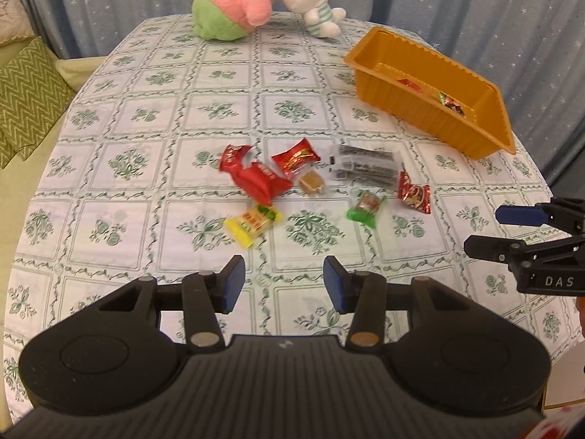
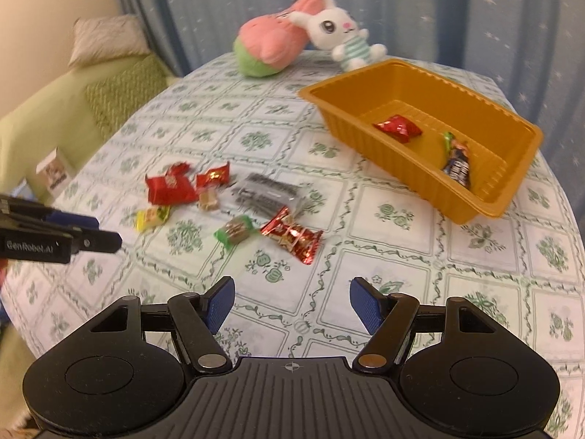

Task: Organize snacks
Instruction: 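Move both tools back toward the remaining candies, then grasp the red-and-white candy with the right tool while the left tool grasps the yellow candy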

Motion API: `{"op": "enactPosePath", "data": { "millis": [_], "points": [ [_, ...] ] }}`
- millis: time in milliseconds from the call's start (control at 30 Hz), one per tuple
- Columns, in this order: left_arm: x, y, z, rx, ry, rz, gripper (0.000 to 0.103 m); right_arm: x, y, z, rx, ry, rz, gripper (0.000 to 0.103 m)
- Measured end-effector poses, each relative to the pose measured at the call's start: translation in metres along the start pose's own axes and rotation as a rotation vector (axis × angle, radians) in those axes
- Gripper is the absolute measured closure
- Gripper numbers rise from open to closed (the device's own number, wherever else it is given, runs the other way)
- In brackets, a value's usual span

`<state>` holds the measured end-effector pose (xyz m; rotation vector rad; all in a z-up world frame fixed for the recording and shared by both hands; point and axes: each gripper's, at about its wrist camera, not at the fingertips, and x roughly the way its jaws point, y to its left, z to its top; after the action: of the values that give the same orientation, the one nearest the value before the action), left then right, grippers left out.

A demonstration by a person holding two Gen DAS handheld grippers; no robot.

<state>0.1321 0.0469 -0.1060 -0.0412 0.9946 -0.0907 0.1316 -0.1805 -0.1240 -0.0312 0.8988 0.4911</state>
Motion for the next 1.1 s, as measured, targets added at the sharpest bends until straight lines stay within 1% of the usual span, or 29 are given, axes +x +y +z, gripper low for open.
{"op": "enactPosePath", "data": {
  "millis": [233, 433, 500, 567, 867, 1100],
  "points": [
    [-0.003, 0.011, -0.005, -0.025, -0.011, 0.027, 0.060, 0.014, 0.006, 0.002, -0.130, -0.019, 0.000, 0.033],
    [-0.002, 0.019, -0.007, -0.037, -0.012, 0.048, 0.060, 0.027, 0.002, 0.008, -0.239, -0.038, 0.008, 0.034],
    [-0.001, 0.021, -0.008, -0.040, -0.011, 0.054, 0.060, 0.032, -0.001, 0.011, -0.258, -0.033, 0.014, 0.039],
    [0.001, 0.023, -0.008, -0.044, -0.009, 0.059, 0.060, 0.038, -0.004, 0.013, -0.271, -0.022, 0.022, 0.047],
    [0.009, 0.031, -0.008, -0.060, 0.001, 0.085, 0.060, 0.064, -0.007, 0.017, -0.349, 0.002, 0.037, 0.058],
    [0.018, 0.035, -0.009, -0.065, 0.020, 0.095, 0.060, 0.081, -0.004, 0.024, -0.447, 0.005, 0.056, 0.062]
  ]
}}
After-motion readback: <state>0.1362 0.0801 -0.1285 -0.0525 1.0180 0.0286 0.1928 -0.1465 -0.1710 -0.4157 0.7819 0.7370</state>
